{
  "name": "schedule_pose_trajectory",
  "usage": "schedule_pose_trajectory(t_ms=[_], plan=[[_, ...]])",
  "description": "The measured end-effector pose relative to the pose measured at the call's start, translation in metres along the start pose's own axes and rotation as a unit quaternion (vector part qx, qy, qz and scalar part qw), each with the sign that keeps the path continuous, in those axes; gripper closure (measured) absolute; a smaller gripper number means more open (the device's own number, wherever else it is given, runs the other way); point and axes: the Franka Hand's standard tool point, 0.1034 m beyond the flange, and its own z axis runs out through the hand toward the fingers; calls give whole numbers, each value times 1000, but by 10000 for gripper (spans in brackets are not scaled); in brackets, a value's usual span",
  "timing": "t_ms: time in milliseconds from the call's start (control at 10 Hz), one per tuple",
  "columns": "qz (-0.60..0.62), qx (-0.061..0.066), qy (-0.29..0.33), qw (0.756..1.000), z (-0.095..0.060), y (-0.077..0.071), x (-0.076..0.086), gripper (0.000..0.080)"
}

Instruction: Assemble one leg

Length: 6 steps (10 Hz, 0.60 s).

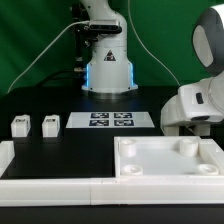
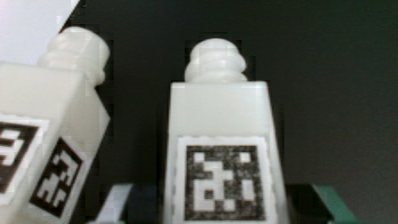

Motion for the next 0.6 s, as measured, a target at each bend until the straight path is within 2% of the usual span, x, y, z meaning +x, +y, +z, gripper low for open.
schedule_pose_trajectory(t_ms=[300,400,600], plan=[[7,0,3,1000,-4,0,-2,509],[16,0,11,1000,-12,2,-8,509],[28,2,15,1000,-27,15,-23,509]])
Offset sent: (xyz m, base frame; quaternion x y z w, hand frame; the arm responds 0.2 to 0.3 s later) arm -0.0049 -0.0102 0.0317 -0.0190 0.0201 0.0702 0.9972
